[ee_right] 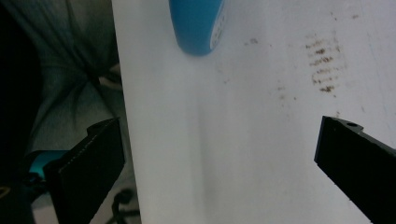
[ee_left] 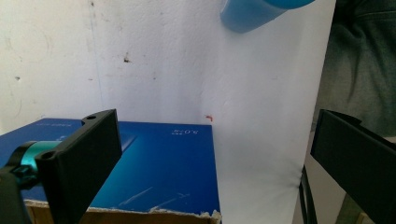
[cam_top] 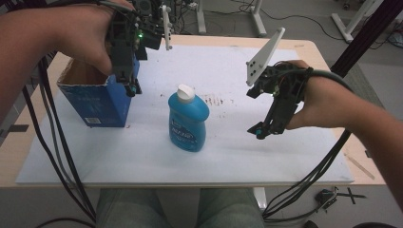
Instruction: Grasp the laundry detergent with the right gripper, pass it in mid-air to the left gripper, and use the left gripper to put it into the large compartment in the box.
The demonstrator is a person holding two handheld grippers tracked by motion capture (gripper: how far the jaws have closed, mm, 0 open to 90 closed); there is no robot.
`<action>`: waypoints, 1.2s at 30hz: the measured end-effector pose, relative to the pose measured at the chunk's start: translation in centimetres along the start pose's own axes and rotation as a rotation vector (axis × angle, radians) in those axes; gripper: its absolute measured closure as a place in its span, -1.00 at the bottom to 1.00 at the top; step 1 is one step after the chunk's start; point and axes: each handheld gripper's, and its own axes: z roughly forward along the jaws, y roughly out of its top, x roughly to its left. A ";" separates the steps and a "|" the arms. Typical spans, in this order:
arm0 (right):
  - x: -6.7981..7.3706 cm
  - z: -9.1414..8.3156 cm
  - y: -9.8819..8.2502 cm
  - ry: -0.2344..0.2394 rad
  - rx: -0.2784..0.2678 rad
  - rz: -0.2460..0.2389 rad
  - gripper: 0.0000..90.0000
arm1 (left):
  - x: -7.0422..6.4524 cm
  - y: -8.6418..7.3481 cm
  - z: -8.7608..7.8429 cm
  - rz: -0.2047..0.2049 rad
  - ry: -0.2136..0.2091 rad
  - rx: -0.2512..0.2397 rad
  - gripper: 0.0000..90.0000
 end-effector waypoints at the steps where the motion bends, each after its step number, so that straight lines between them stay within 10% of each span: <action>1: 0.1 0.5 -0.2 -0.001 -0.020 0.007 -0.98 | 0.0 0.0 0.0 0.001 -0.001 0.001 -0.96; 9: 0.4 3.5 -1.6 0.008 -0.149 0.110 -0.98 | -0.3 -0.1 -0.1 0.018 0.007 -0.006 -0.96; 36: 1.4 8.8 0.2 0.013 -0.363 0.208 -0.98 | 0.0 0.3 0.2 0.035 -0.006 -0.012 -0.96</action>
